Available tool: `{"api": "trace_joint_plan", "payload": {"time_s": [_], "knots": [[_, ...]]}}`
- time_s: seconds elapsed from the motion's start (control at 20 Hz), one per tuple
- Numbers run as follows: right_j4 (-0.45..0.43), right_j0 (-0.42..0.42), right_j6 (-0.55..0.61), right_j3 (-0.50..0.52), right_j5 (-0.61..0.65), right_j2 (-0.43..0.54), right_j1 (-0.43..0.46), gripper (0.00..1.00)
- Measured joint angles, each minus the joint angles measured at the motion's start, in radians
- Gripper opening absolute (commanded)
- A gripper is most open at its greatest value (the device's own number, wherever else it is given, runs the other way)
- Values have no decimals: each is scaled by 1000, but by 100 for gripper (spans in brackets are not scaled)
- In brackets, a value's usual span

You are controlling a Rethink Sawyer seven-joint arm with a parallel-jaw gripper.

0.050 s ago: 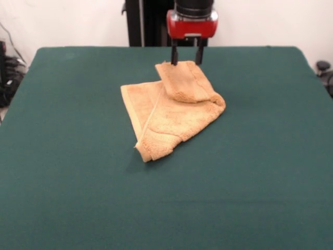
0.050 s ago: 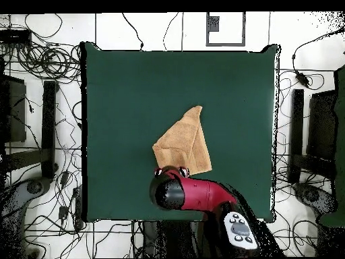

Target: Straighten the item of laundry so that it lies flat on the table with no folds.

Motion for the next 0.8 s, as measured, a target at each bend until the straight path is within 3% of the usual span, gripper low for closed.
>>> {"api": "trace_joint_plan", "payload": {"time_s": [0.8], "knots": [[1,17,0,-55,43,-8,37,100]]}}
